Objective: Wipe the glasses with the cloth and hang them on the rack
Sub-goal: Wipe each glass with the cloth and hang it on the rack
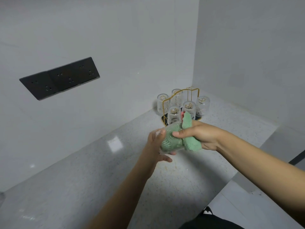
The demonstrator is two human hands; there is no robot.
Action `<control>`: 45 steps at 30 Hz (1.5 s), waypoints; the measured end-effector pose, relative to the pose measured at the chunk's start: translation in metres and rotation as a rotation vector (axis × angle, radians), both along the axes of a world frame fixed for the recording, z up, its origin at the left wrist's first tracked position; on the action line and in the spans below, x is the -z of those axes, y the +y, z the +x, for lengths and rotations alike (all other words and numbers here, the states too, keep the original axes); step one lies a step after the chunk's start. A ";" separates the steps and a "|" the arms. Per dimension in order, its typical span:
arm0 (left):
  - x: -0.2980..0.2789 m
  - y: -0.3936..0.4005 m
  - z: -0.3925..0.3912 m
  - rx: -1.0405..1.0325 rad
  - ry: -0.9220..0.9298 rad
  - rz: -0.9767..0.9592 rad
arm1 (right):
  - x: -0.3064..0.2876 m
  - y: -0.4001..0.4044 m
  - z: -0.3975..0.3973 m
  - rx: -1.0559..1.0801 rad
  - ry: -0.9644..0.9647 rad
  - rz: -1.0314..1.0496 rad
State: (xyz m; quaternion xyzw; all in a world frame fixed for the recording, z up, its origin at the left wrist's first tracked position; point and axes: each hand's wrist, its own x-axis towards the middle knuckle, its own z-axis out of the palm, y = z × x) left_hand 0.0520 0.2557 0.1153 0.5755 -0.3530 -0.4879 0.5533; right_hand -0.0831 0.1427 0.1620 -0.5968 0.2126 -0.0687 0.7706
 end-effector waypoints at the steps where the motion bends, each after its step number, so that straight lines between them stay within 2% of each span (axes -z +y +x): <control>1: 0.002 0.000 -0.002 -0.041 -0.051 -0.090 | 0.001 0.000 0.000 0.017 -0.040 0.093; 2: 0.003 0.000 -0.002 -0.070 -0.071 -0.152 | 0.001 0.000 0.001 -0.009 -0.075 0.131; 4: 0.000 0.000 0.000 -0.038 -0.046 -0.154 | -0.001 0.006 0.000 -0.131 -0.102 0.025; 7: -0.014 0.000 0.004 0.100 0.136 0.129 | -0.002 0.009 -0.003 -0.300 -0.028 -0.383; 8: -0.015 0.001 0.005 0.137 0.174 0.184 | -0.002 0.008 -0.004 -0.324 -0.001 -0.453; 10: -0.009 0.001 0.006 0.166 0.151 0.153 | -0.004 0.004 -0.005 -0.253 0.022 -0.407; 13: 0.001 0.002 0.000 0.055 0.082 -0.048 | -0.004 0.000 -0.006 -0.011 -0.020 -0.045; 15: 0.005 0.002 -0.002 -0.035 0.009 -0.134 | -0.002 0.000 -0.005 0.012 -0.088 0.131; 17: 0.001 0.001 -0.001 -0.024 0.043 -0.112 | -0.003 0.005 -0.006 -0.112 -0.108 0.048; 20: -0.012 0.001 0.006 0.134 0.233 0.104 | -0.005 0.008 -0.008 -0.308 -0.057 -0.326; 21: -0.016 0.002 0.008 0.177 0.266 0.160 | -0.006 0.006 -0.009 -0.304 -0.036 -0.365; 24: -0.012 0.001 0.007 0.215 0.182 0.124 | -0.010 -0.001 -0.009 -0.114 -0.025 -0.202; 26: -0.007 0.002 0.004 0.115 0.151 0.027 | -0.008 -0.005 -0.008 0.003 -0.053 0.005; 28: -0.003 0.000 0.005 0.023 0.106 -0.049 | -0.005 -0.003 -0.007 0.018 -0.082 0.123; 30: -0.006 -0.001 0.006 0.074 0.137 -0.042 | -0.003 0.001 -0.009 -0.071 -0.080 0.016; 33: -0.012 0.000 0.011 0.292 0.265 0.027 | -0.002 0.006 -0.012 -0.252 -0.047 -0.337; 35: -0.011 0.001 0.013 0.312 0.270 0.071 | 0.001 0.004 -0.011 -0.193 -0.026 -0.319; 38: -0.006 0.004 0.010 0.162 0.177 0.026 | 0.002 0.000 -0.010 -0.035 -0.060 -0.103; 40: -0.002 0.003 0.011 0.076 0.152 -0.027 | 0.001 0.000 -0.010 -0.017 -0.088 -0.001; 42: -0.007 0.001 0.013 0.112 0.139 0.014 | 0.000 0.000 -0.008 -0.108 -0.083 -0.066; 45: -0.015 -0.001 0.018 0.252 0.316 0.130 | 0.001 0.003 -0.006 -0.284 0.003 -0.413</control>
